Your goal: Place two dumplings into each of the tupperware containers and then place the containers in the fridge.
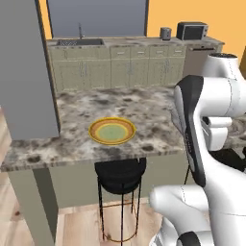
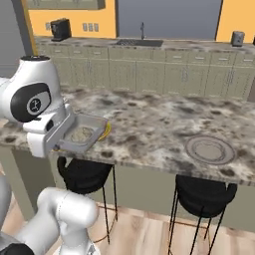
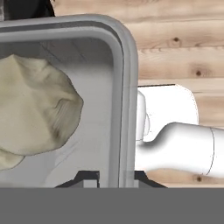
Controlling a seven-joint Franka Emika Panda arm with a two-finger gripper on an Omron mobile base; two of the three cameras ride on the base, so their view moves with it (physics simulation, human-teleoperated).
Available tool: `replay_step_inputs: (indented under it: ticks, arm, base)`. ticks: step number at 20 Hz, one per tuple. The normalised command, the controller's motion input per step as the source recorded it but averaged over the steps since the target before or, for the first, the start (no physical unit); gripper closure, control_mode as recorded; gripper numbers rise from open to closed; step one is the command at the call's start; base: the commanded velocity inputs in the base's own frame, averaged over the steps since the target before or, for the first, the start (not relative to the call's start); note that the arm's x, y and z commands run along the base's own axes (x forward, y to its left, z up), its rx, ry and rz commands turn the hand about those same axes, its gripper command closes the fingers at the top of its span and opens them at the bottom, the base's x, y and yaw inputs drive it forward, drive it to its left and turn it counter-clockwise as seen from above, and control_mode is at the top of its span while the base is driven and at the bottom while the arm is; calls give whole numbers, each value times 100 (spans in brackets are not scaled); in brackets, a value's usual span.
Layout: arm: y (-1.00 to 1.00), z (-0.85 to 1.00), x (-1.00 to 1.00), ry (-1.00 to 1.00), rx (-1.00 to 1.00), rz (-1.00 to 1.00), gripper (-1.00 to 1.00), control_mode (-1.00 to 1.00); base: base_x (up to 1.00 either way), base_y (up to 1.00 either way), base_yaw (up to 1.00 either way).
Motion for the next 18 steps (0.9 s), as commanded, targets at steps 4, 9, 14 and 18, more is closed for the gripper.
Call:
replay_step_inputs:
  ticks: [4, 9, 14, 18]
  arm:
    - [0, 0, 0, 0, 0, 0, 100, 100]
    - [0, 0, 0, 0, 0, 0, 100, 100]
    - [0, 0, 0, 0, 0, 0, 100, 100]
    - [0, 0, 0, 0, 0, 0, 100, 100]
  base:
    - [-60, 100, 70]
    - [-56, 81, 87]
    - [-48, 92, 77]
    - [20, 100, 27]
